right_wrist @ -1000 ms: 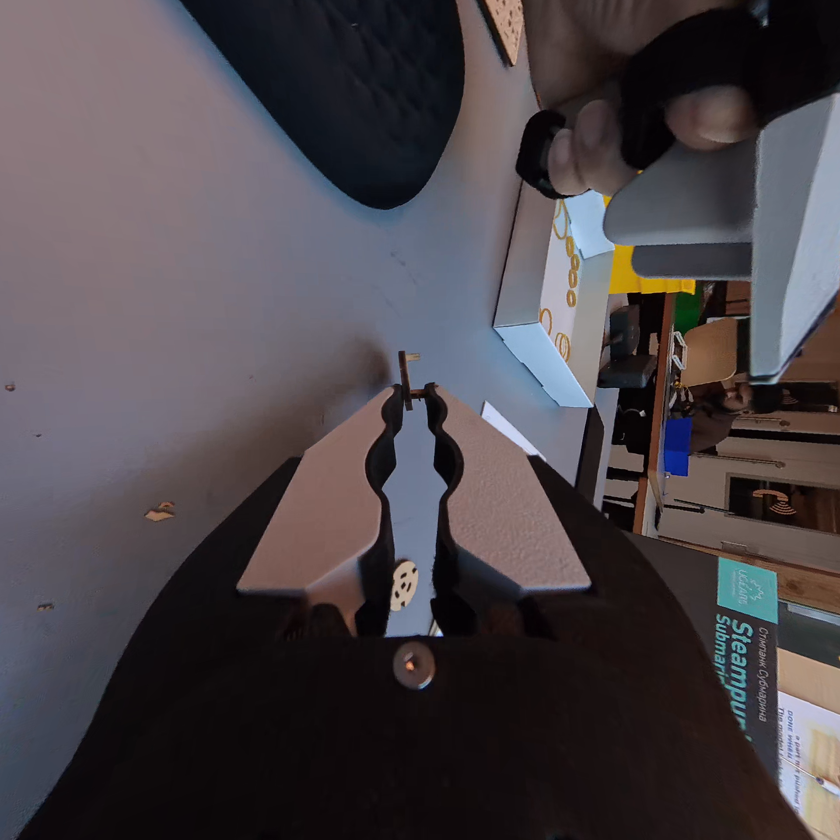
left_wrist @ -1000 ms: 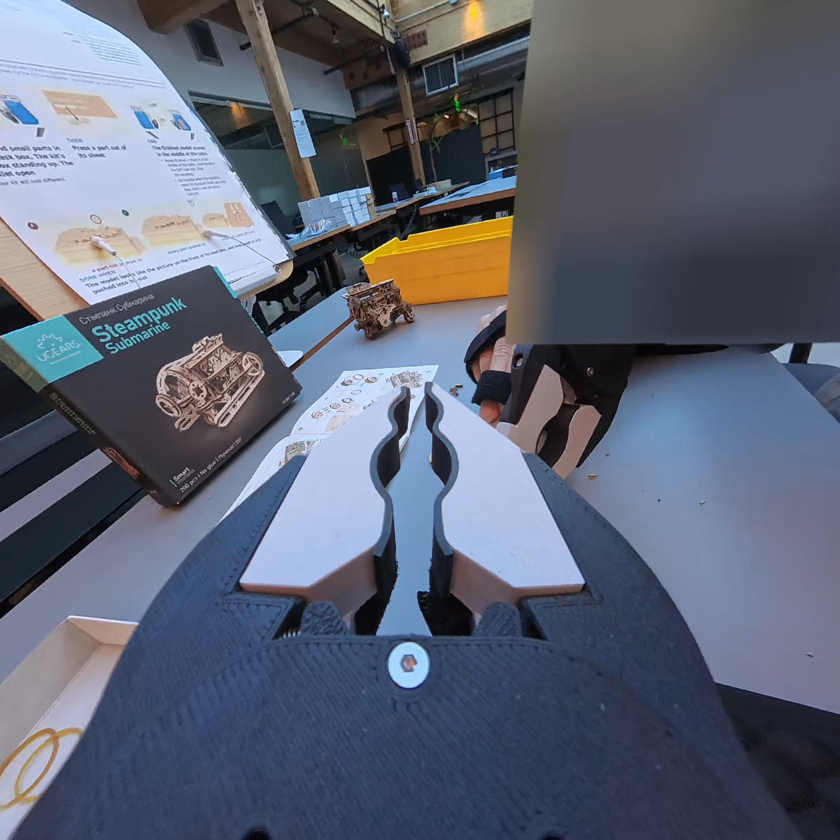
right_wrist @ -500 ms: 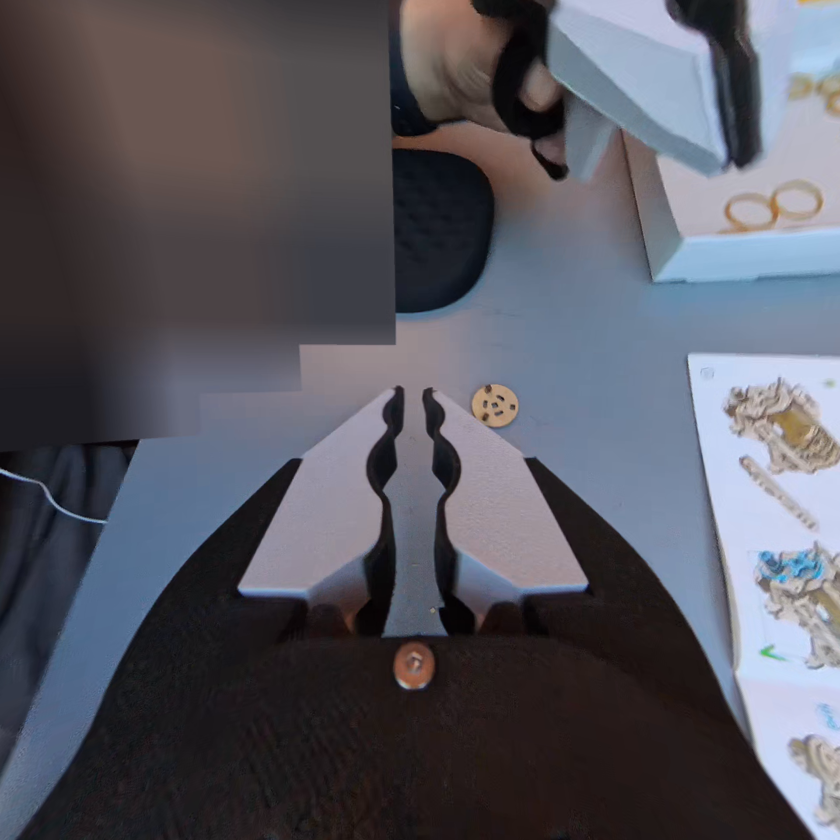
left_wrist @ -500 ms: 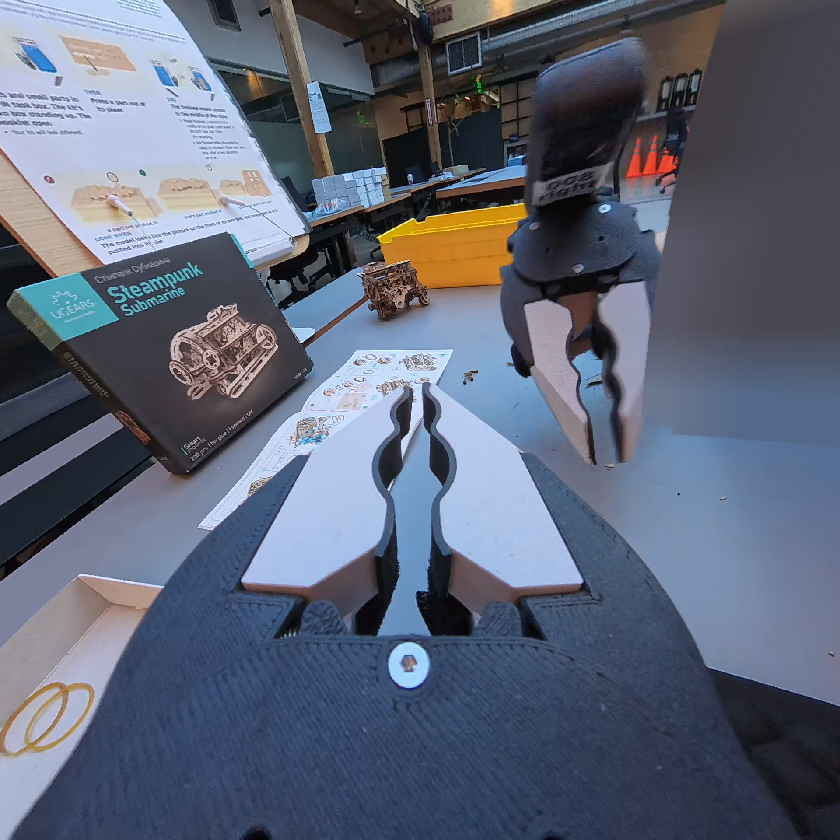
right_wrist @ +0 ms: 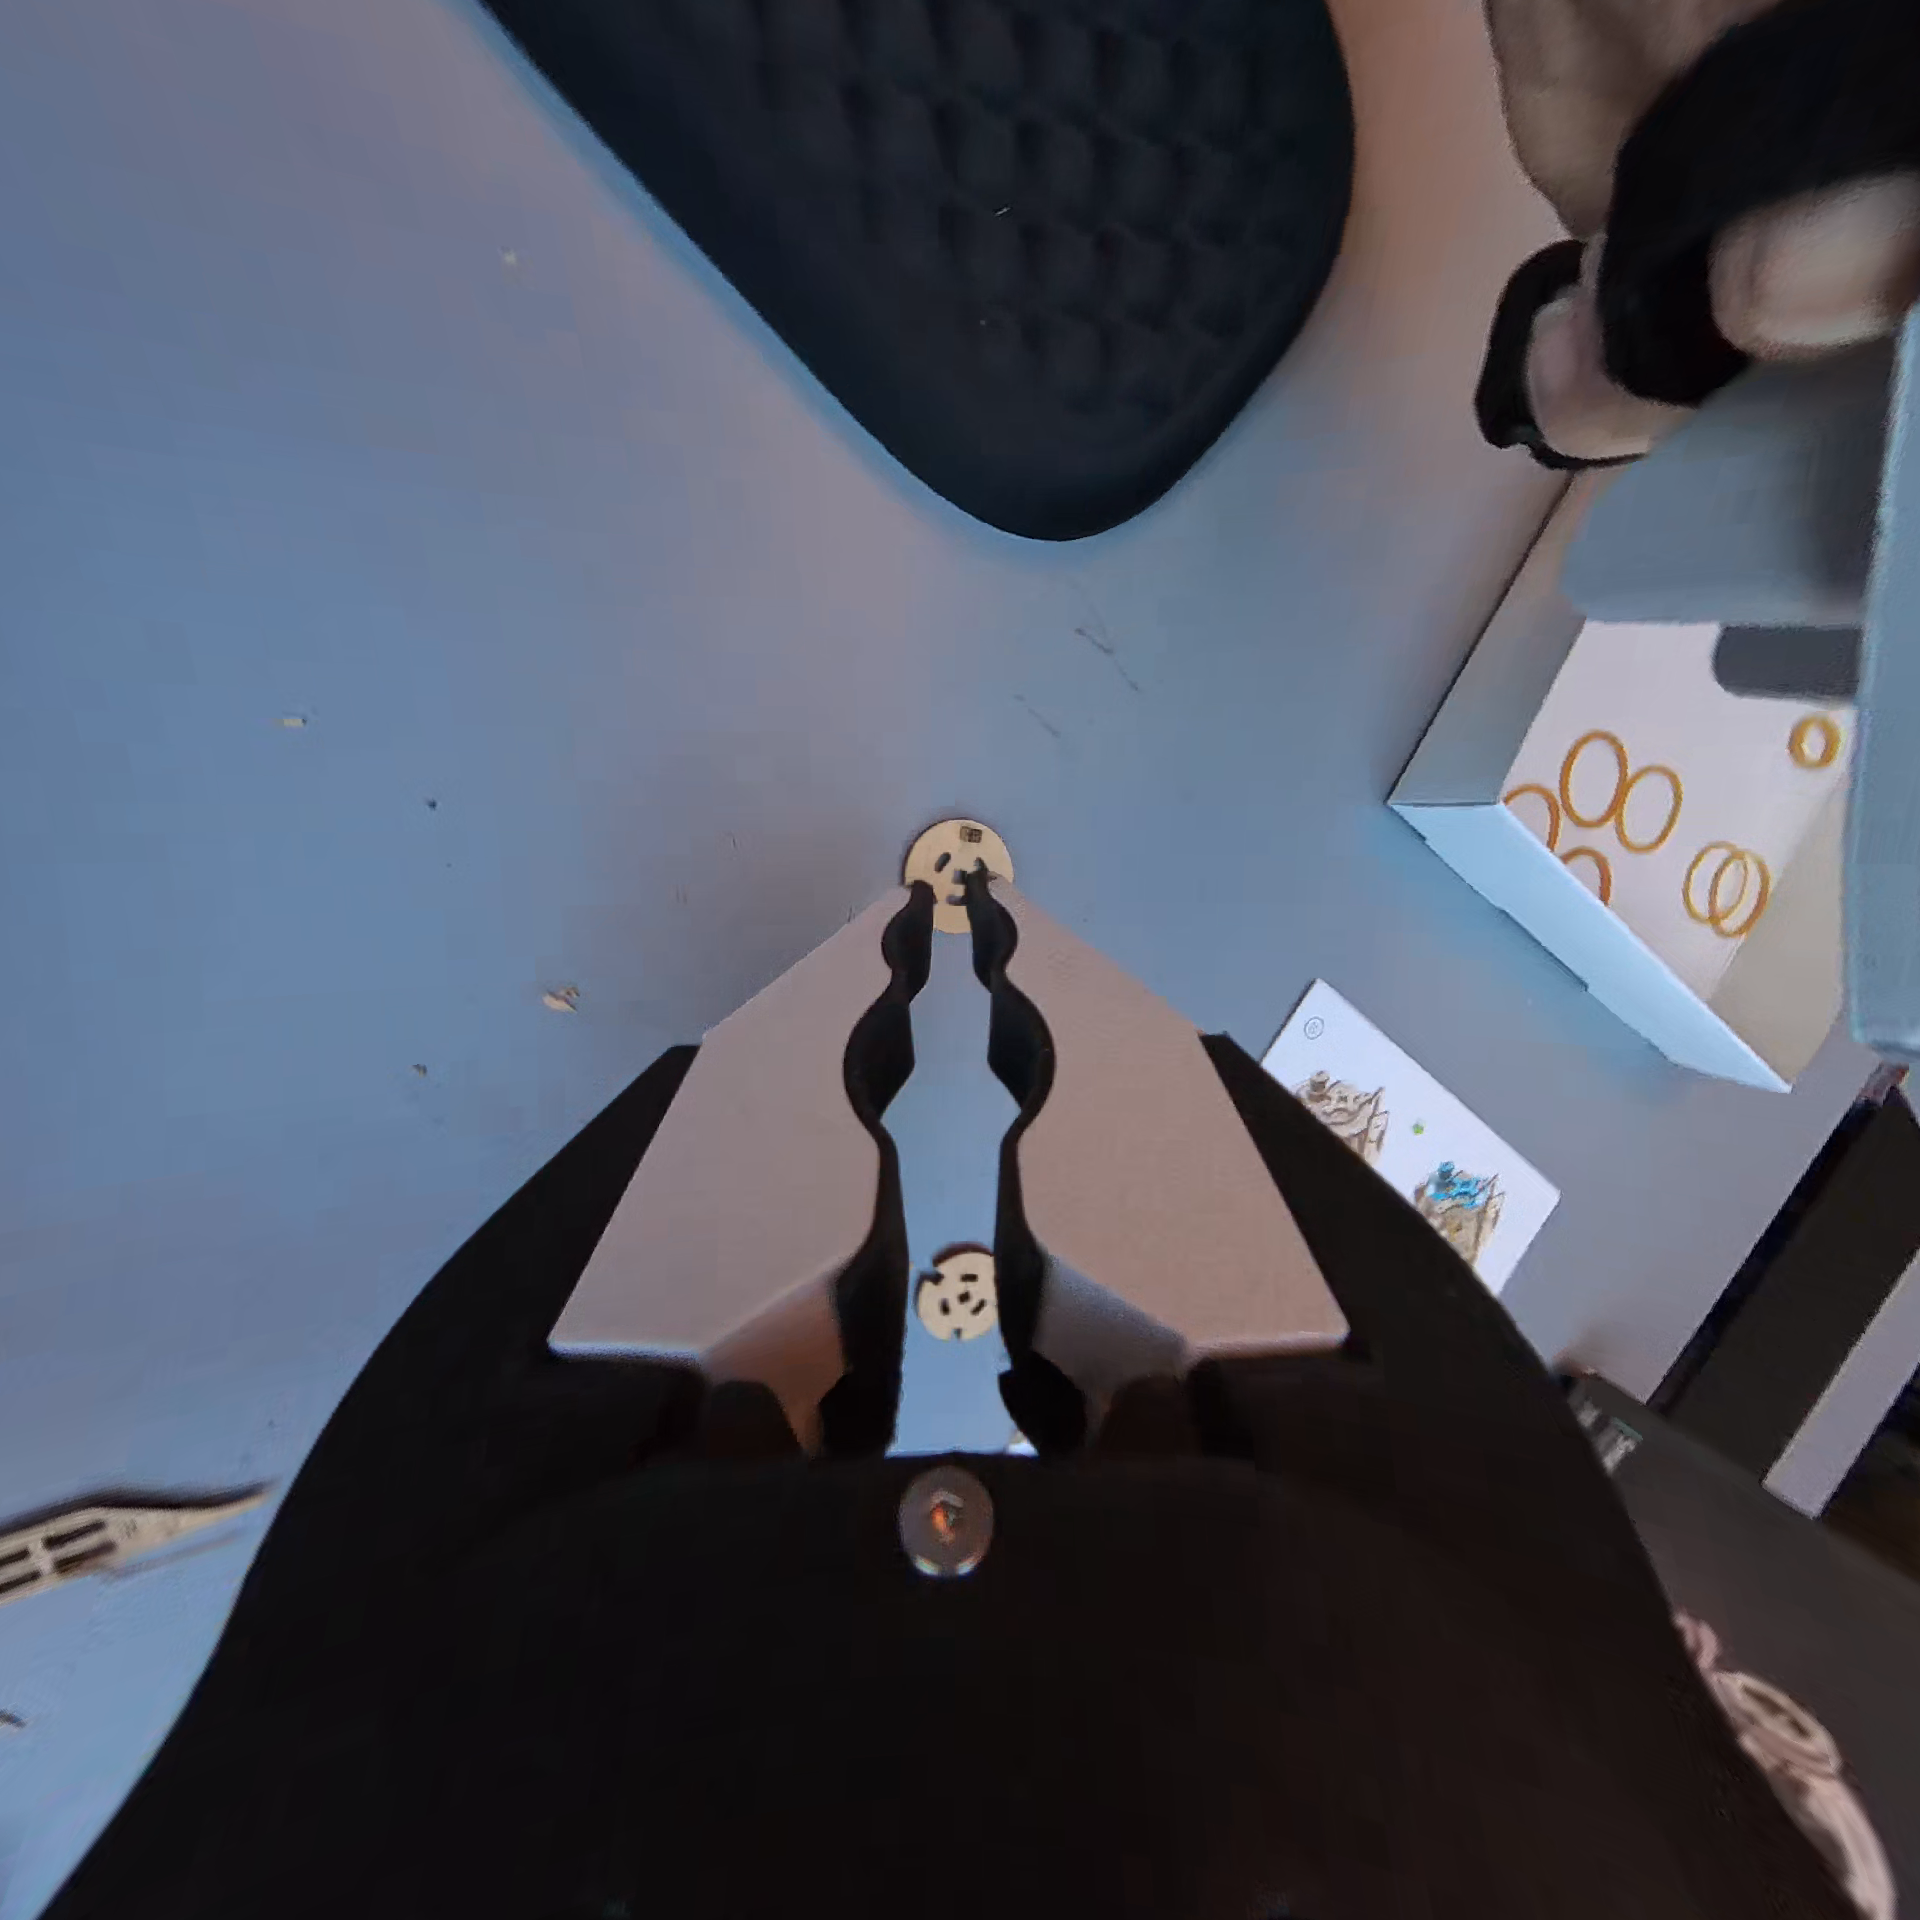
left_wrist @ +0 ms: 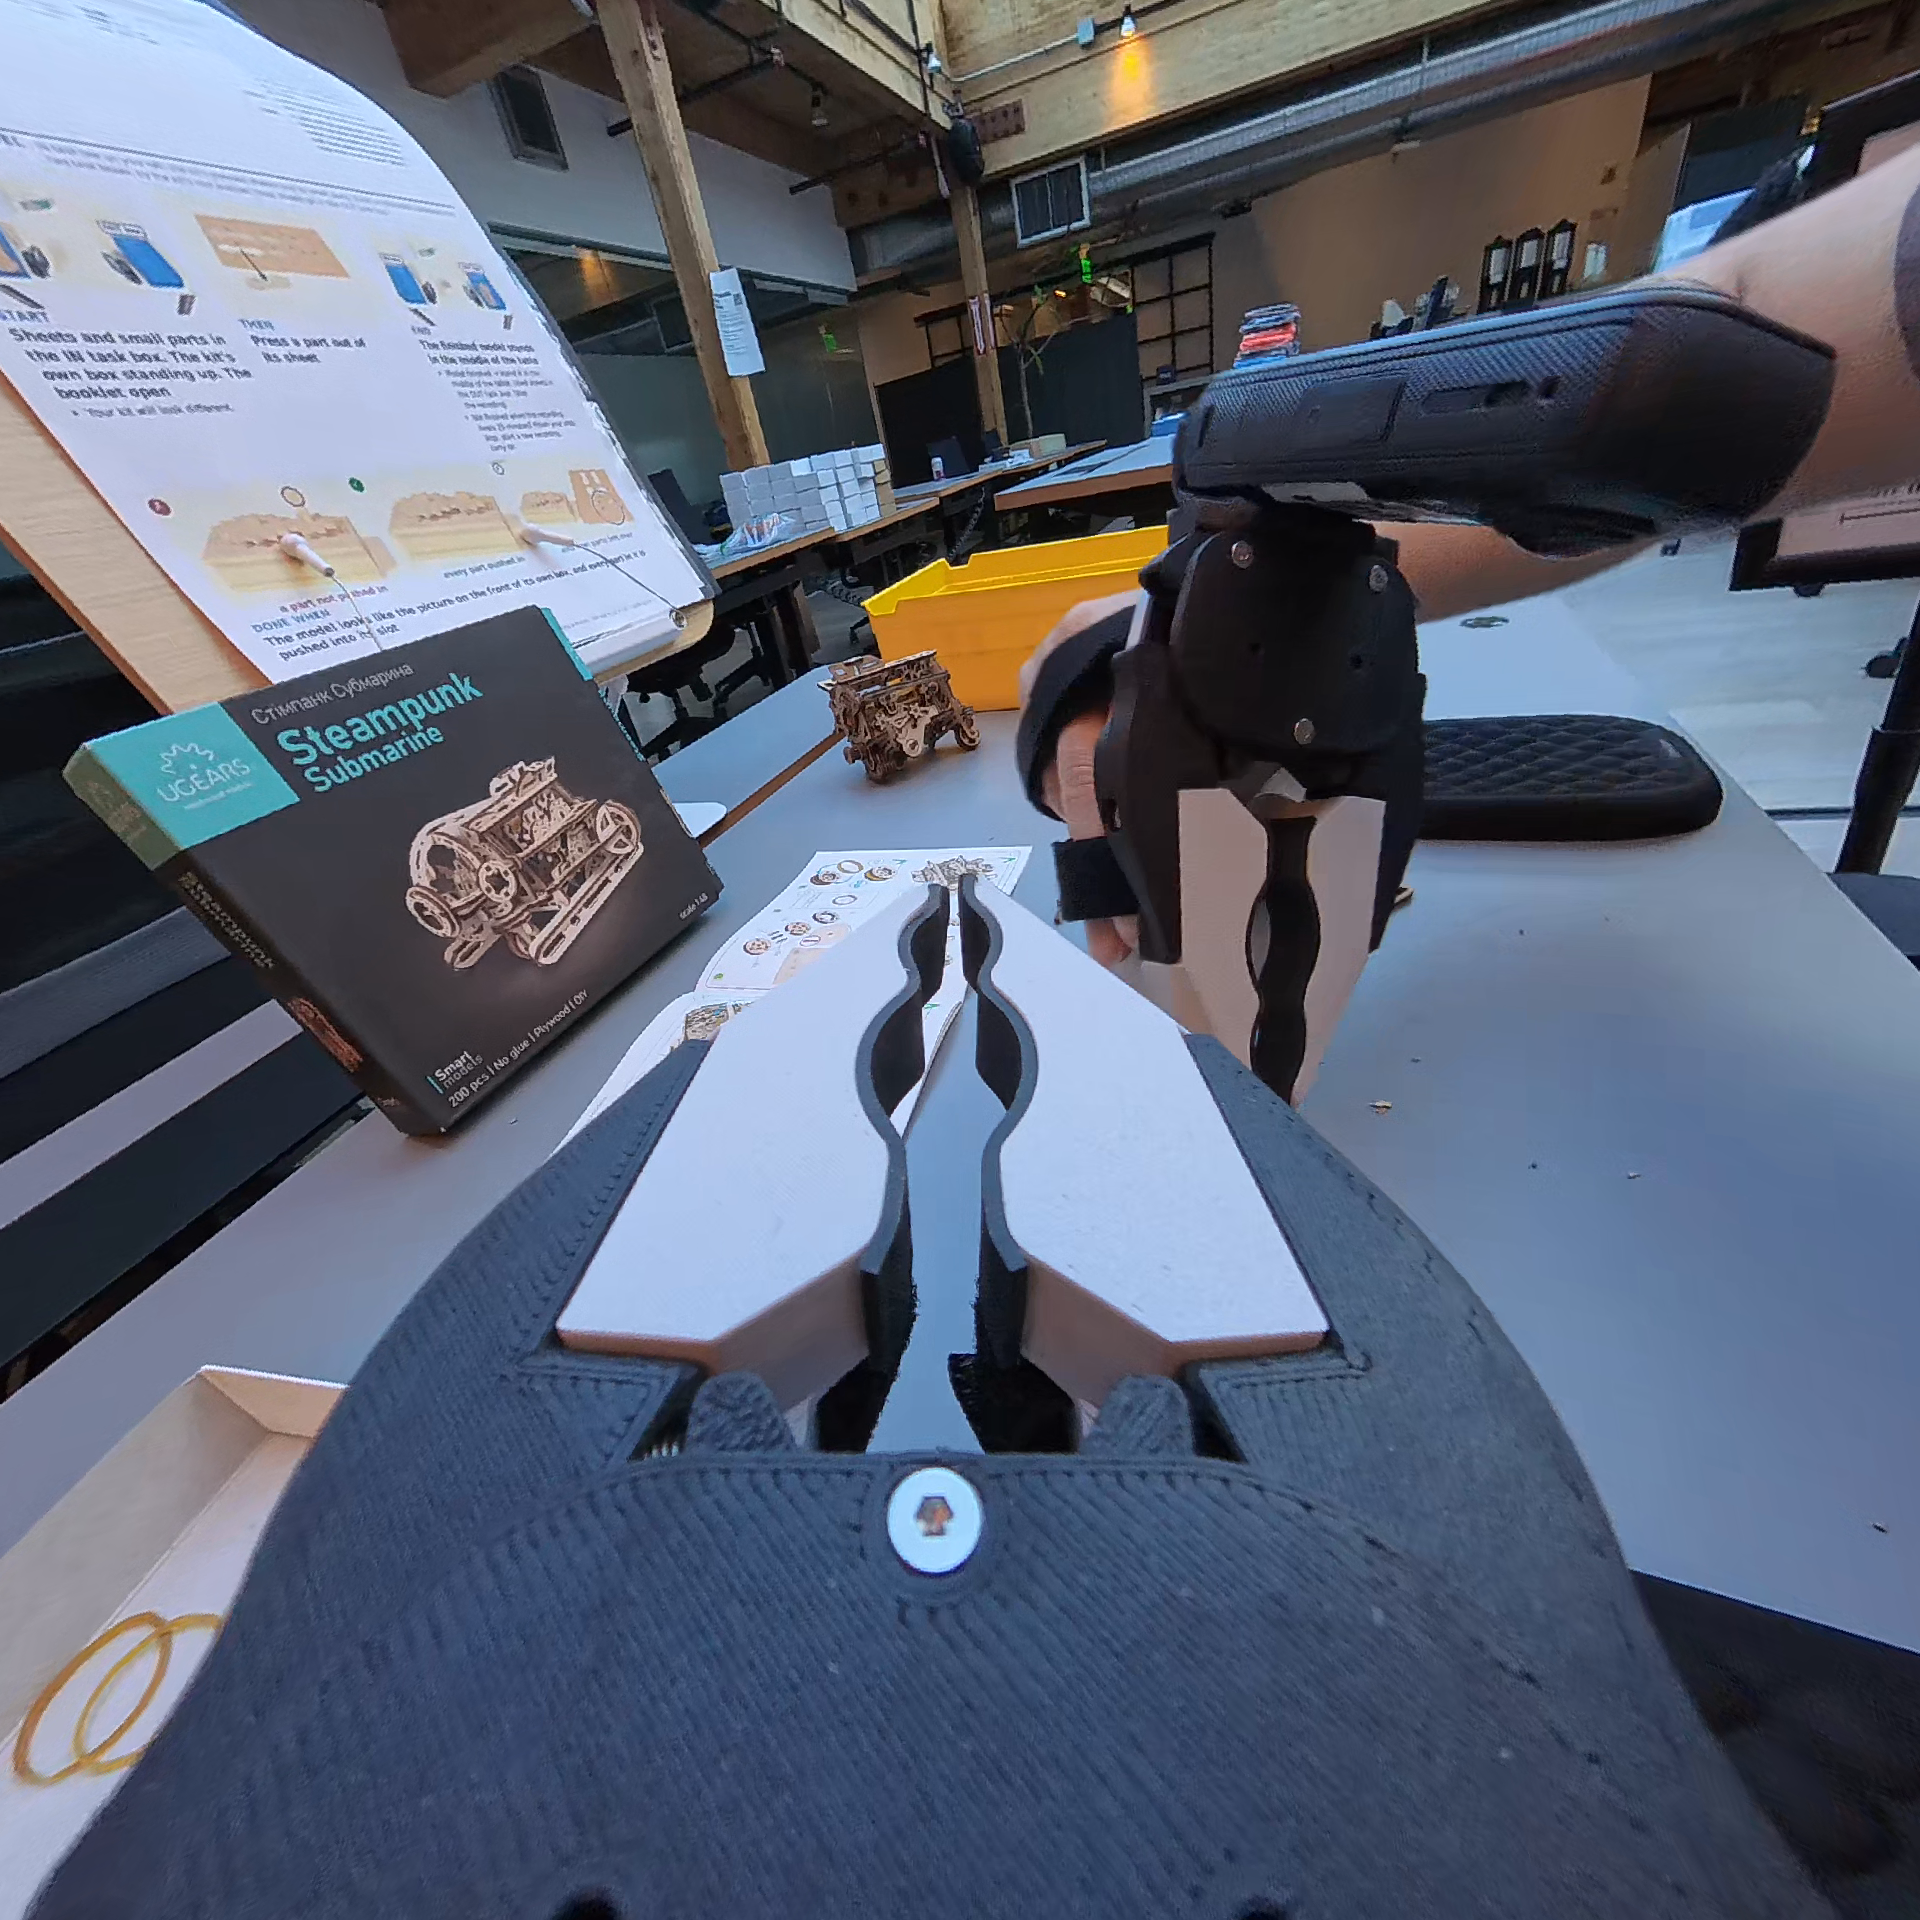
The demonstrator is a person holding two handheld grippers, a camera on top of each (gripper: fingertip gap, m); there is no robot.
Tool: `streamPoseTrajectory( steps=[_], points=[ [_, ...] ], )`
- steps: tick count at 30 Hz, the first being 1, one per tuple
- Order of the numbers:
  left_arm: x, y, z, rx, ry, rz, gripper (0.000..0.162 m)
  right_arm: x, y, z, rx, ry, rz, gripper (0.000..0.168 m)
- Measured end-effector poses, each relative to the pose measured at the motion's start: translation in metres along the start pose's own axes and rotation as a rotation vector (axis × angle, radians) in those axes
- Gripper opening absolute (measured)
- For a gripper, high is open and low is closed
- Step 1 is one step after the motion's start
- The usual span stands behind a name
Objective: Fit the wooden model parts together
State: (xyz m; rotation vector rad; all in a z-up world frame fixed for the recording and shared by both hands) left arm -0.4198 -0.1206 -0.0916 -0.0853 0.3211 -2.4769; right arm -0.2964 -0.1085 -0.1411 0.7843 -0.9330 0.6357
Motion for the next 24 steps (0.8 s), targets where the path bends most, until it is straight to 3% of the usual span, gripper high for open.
streamPoseTrajectory(
  steps=[7, 13, 20, 24],
  points=[
    [0.004, -0.006, -0.005, 0.018, -0.012, 0.012, 0.000, -0.014, 0.008, 0.004, 0.156, -0.086, 0.166, 0.016],
    [0.002, -0.005, -0.009, 0.022, -0.030, -0.002, 0.000, -0.017, 0.011, 0.000, 0.169, -0.116, 0.218, 0.005],
    [0.002, -0.005, -0.011, 0.027, -0.037, -0.004, 0.000, -0.021, 0.010, -0.001, 0.165, -0.130, 0.224, 0.010],
    [0.003, -0.006, -0.011, 0.031, -0.037, -0.003, 0.000, -0.021, 0.008, -0.002, 0.161, -0.131, 0.236, 0.002]
  ],
)
Point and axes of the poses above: each gripper's, where its closed fingertips meet, x back along the fingers, z out of its top, y = z × x across the jaws, the point moved 7 cm from there along x, back along the fingers, and after that the axes turned 4 degrees about -x, right-handed, at the moved point
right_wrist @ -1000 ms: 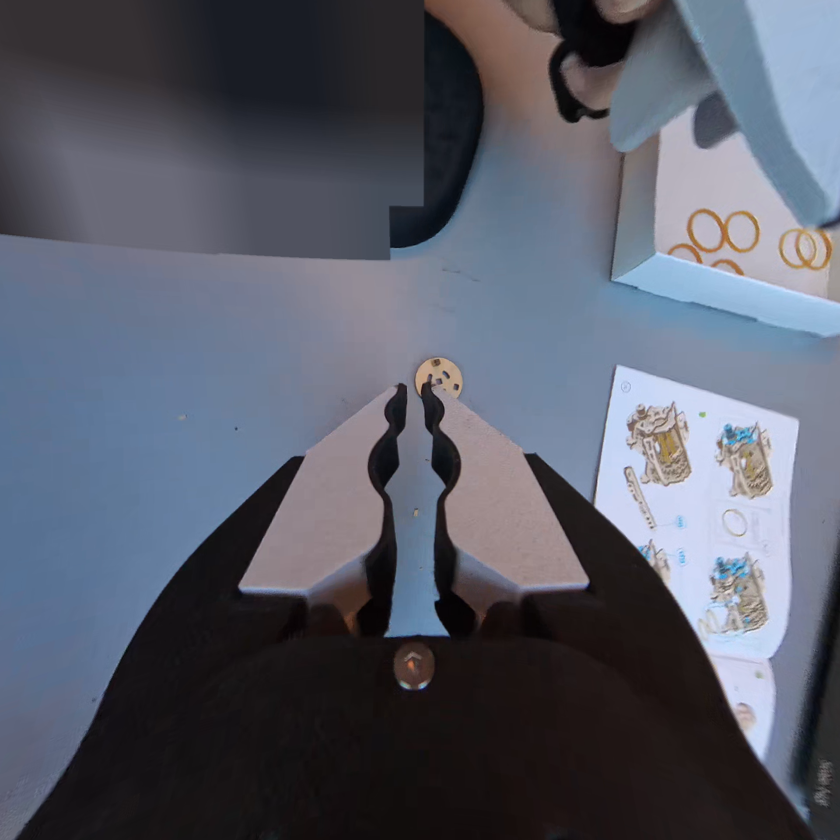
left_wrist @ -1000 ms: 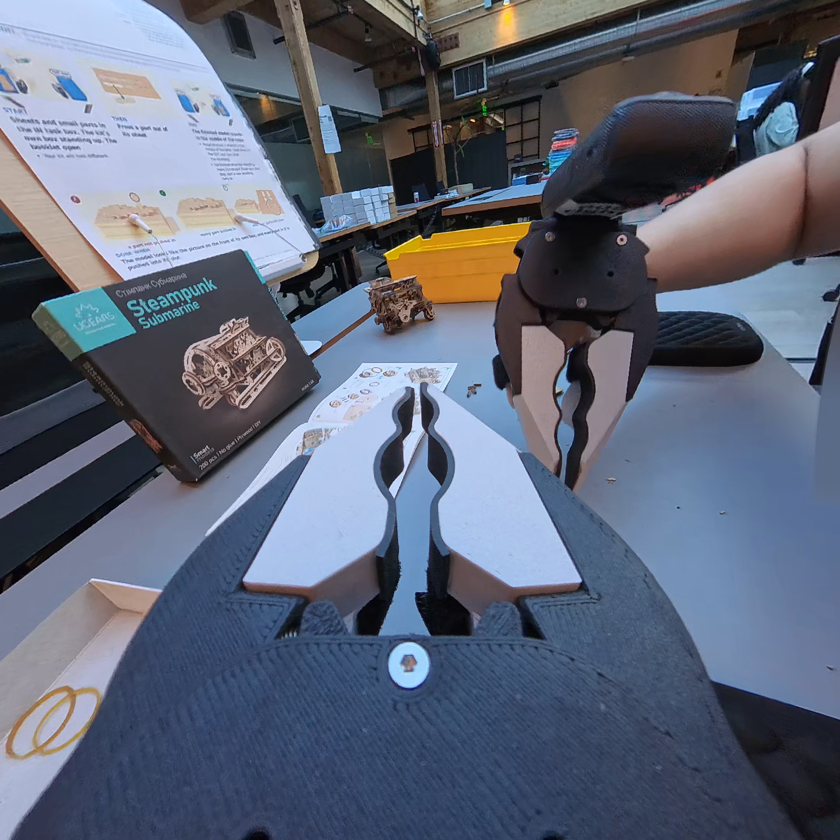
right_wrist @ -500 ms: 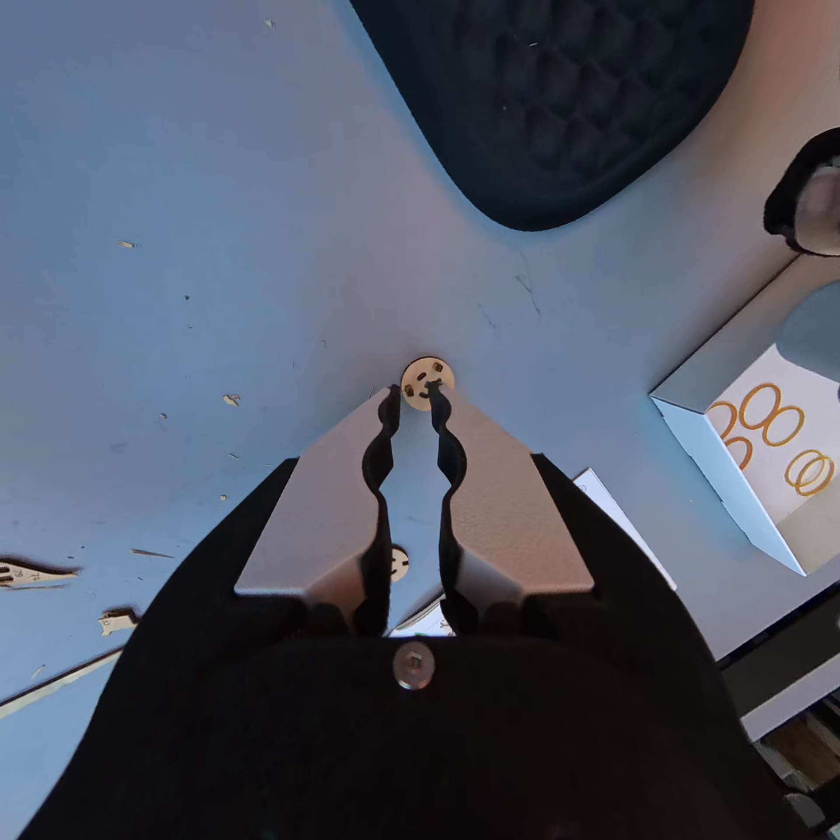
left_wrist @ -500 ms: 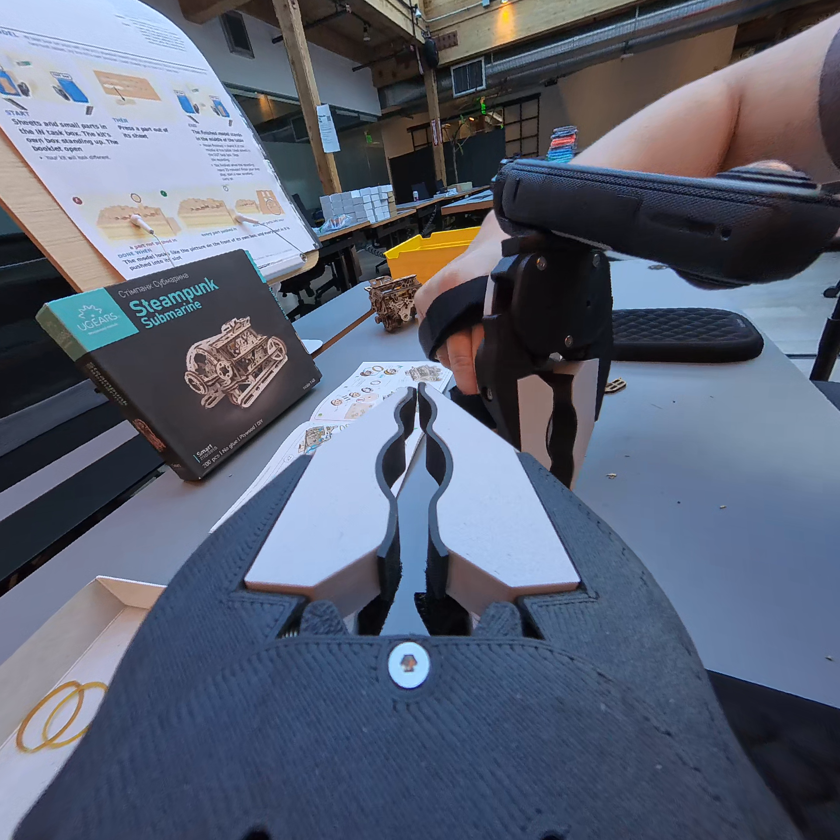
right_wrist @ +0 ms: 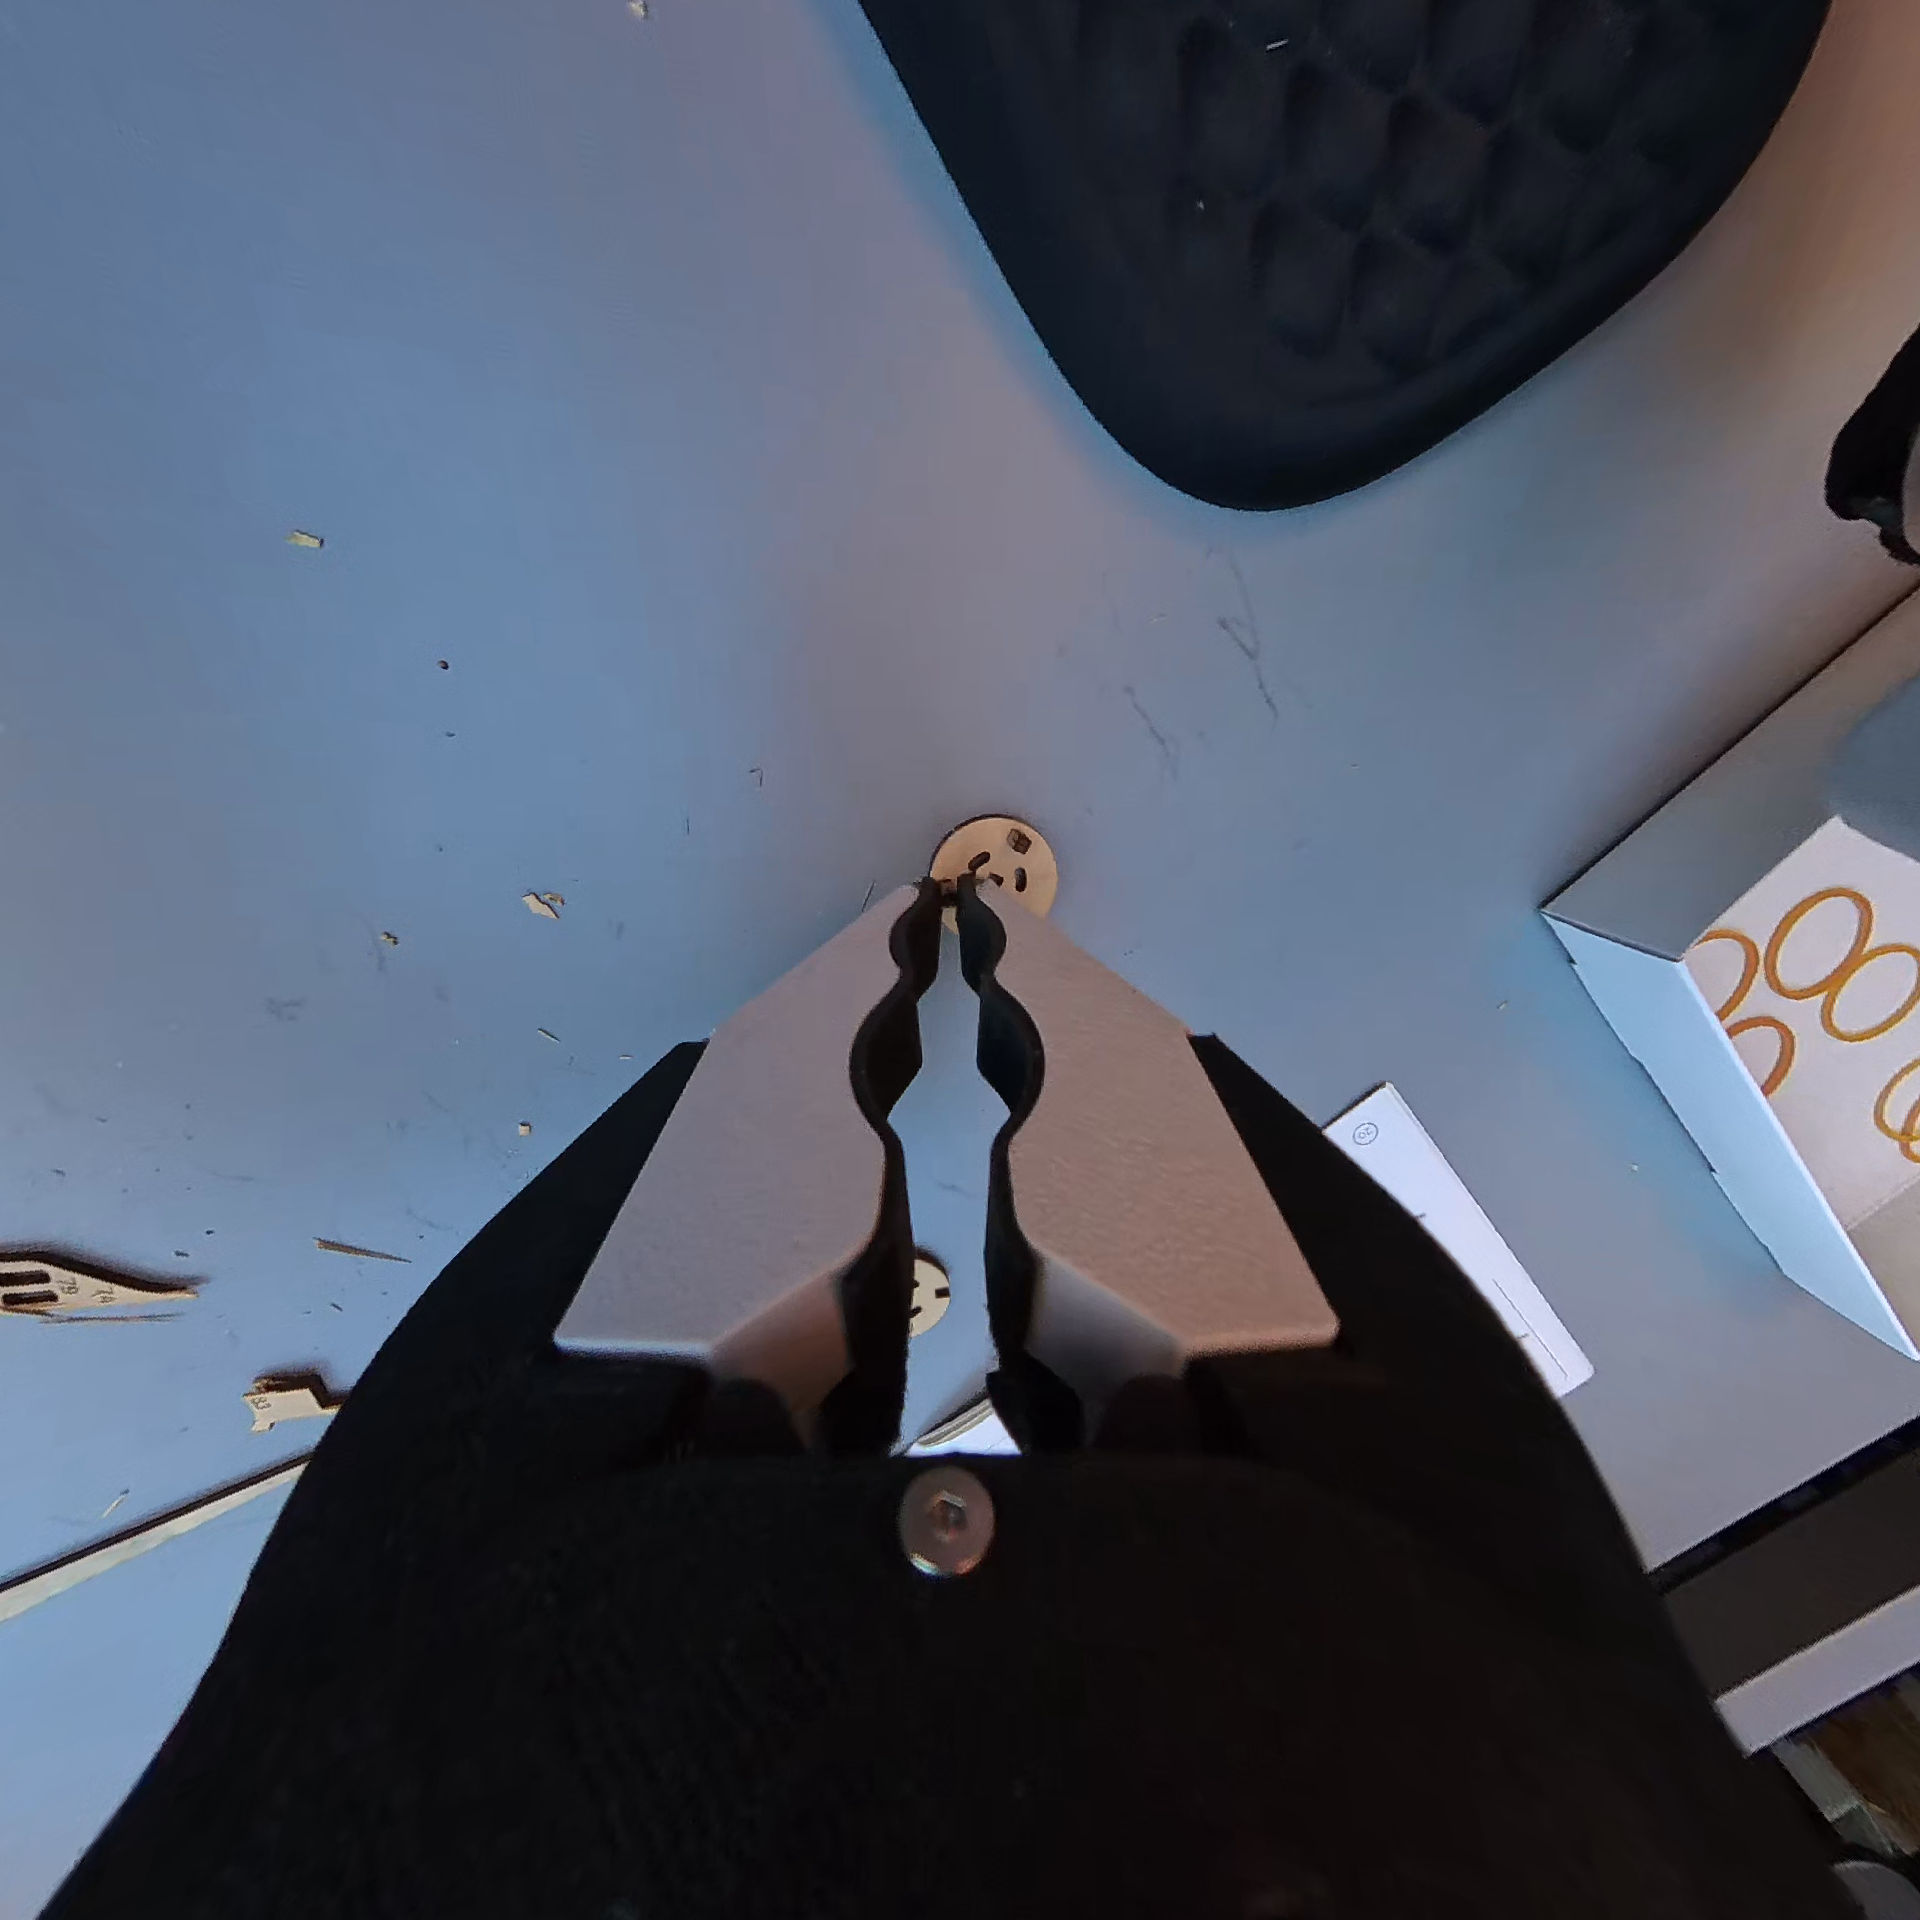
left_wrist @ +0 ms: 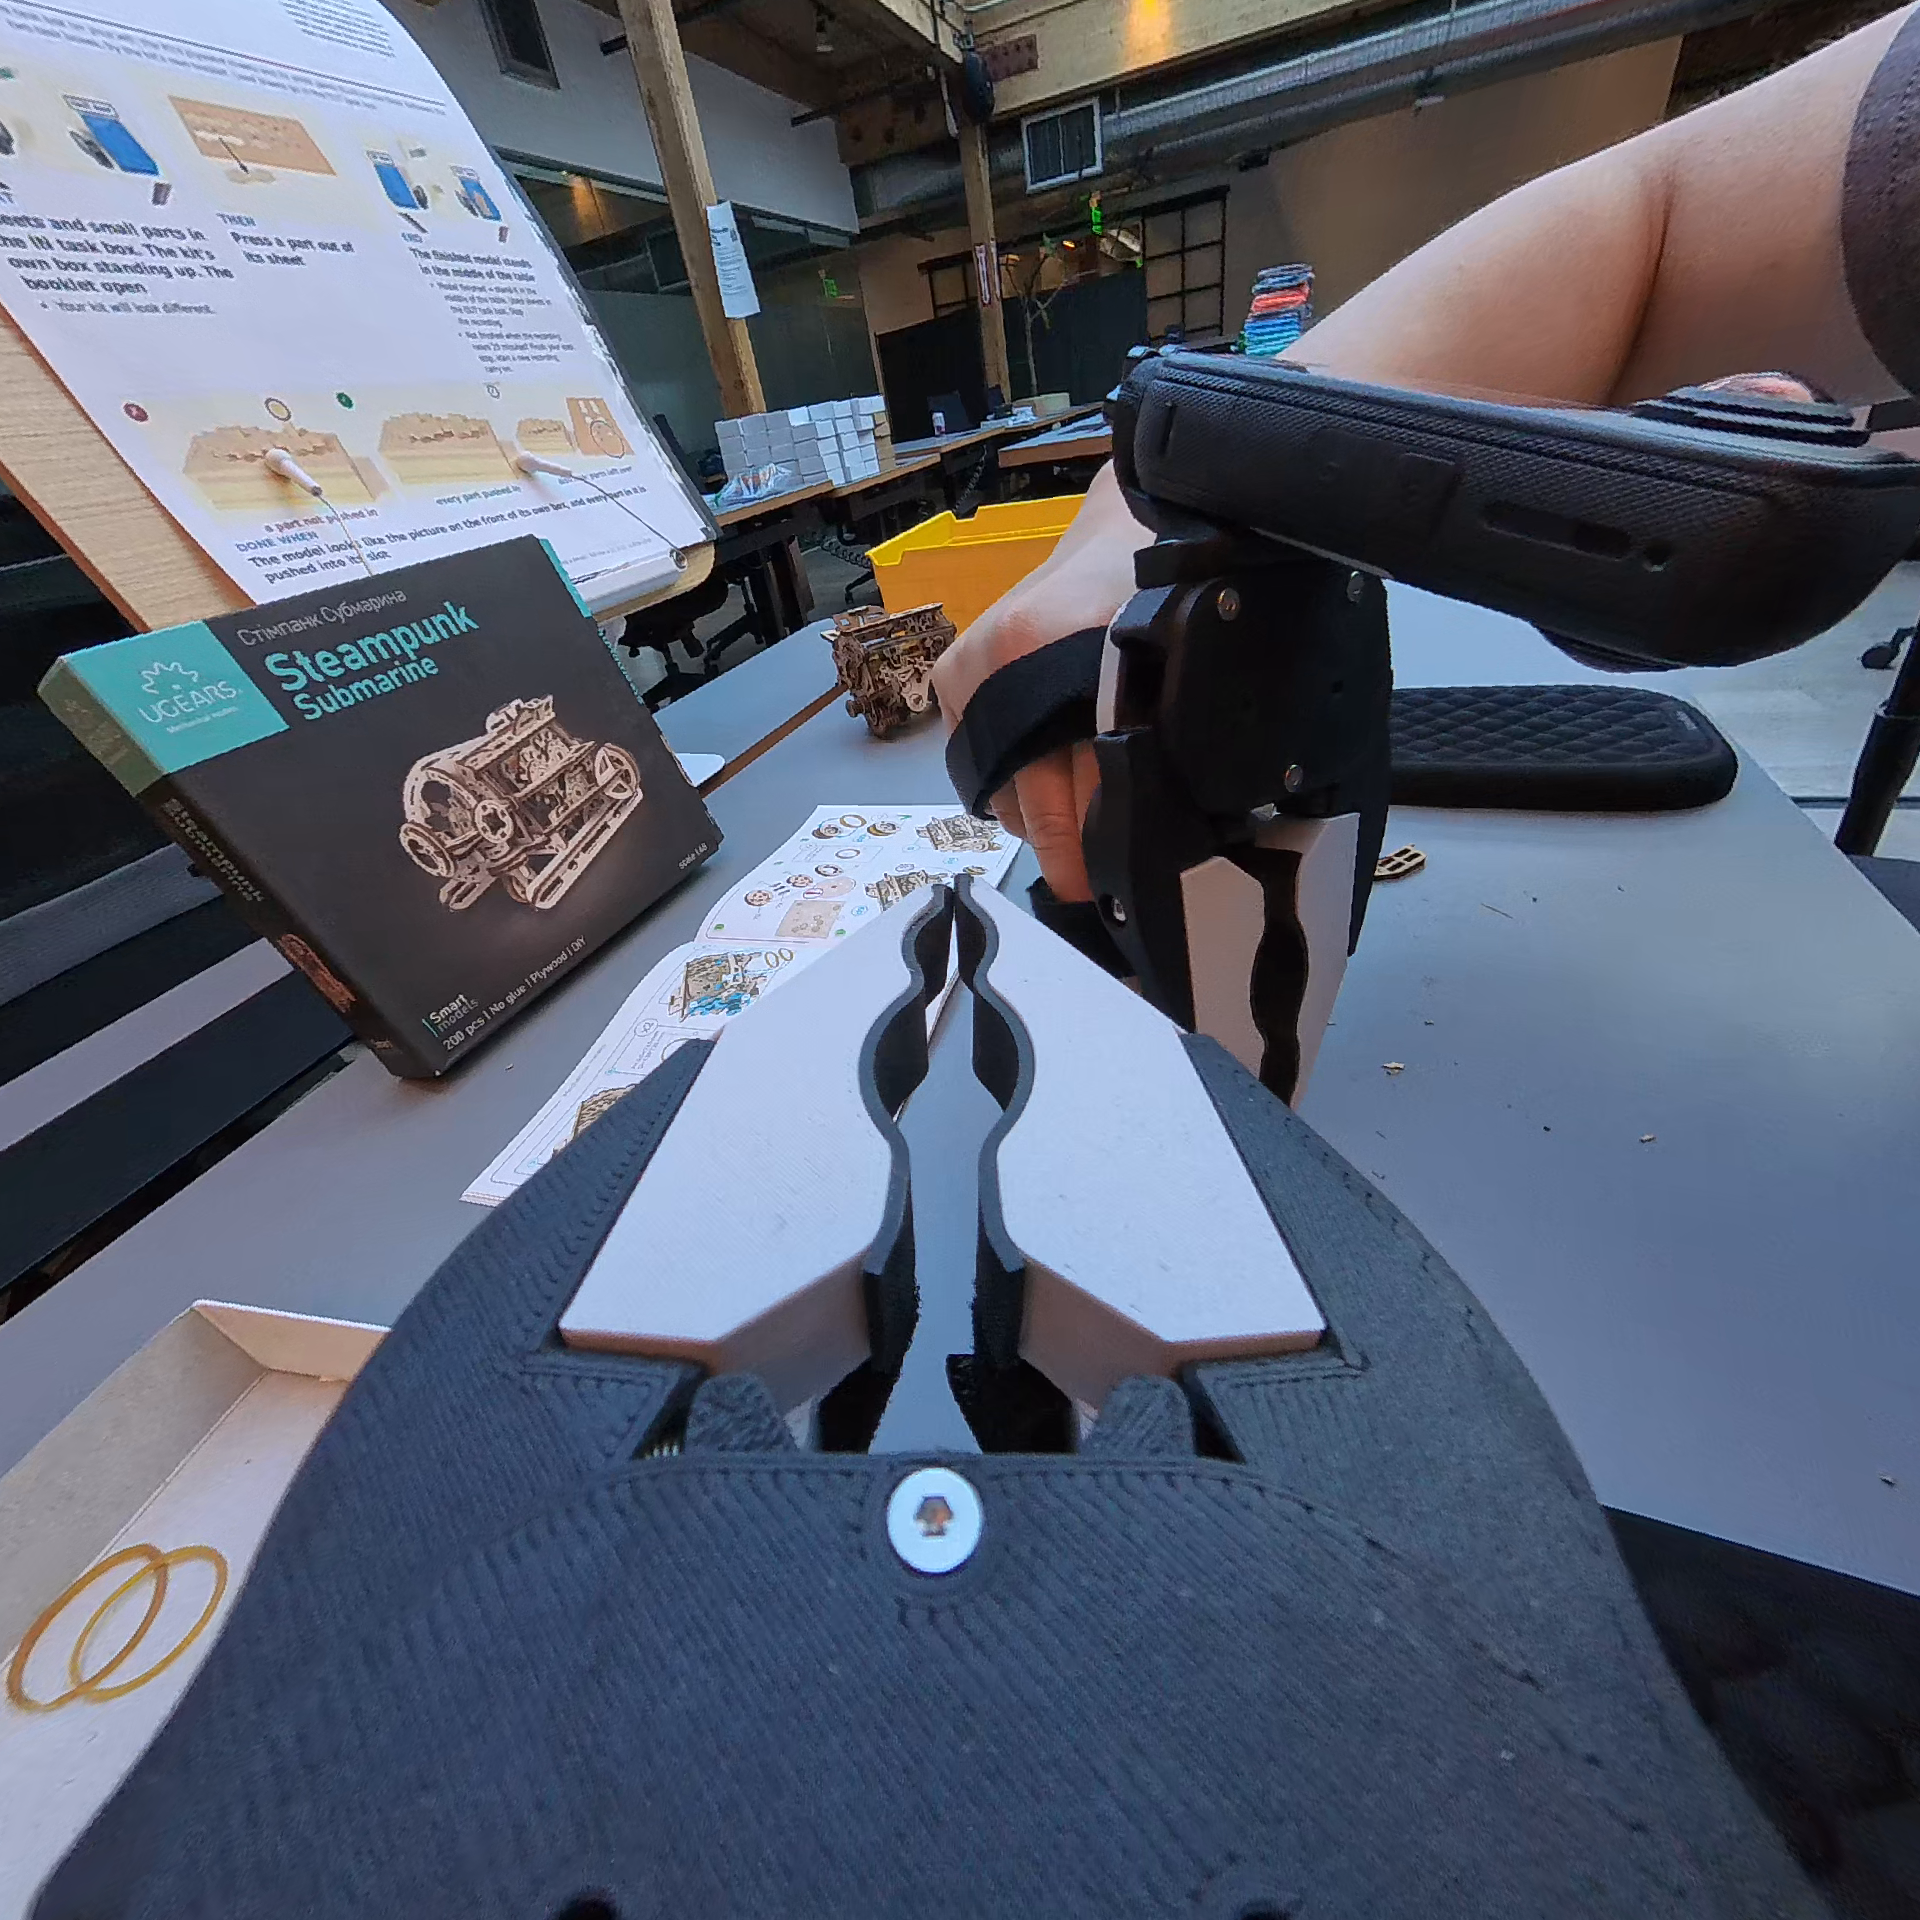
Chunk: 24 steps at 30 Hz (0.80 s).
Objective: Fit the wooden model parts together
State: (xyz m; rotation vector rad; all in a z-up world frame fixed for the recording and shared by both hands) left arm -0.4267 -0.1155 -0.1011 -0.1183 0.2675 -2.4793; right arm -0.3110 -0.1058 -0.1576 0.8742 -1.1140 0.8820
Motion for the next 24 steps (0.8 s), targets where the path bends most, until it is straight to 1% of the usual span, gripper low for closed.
streamPoseTrajectory(
  steps=[10, 17, 24],
  points=[
    [-0.0013, 0.0014, -0.0004, -0.002, -0.006, -0.008, 0.000, 0.0001, 0.0013, 0.0015, -0.041, -0.023, 0.023, 0.000],
    [-0.0018, 0.0023, 0.0002, -0.003, -0.005, -0.014, 0.000, -0.0008, -0.0067, 0.0061, -0.021, -0.060, -0.048, 0.000],
    [-0.0029, 0.0033, -0.0013, -0.001, -0.015, -0.022, 0.000, -0.0015, -0.0074, 0.0070, -0.021, -0.065, -0.058, 0.000]
  ],
)
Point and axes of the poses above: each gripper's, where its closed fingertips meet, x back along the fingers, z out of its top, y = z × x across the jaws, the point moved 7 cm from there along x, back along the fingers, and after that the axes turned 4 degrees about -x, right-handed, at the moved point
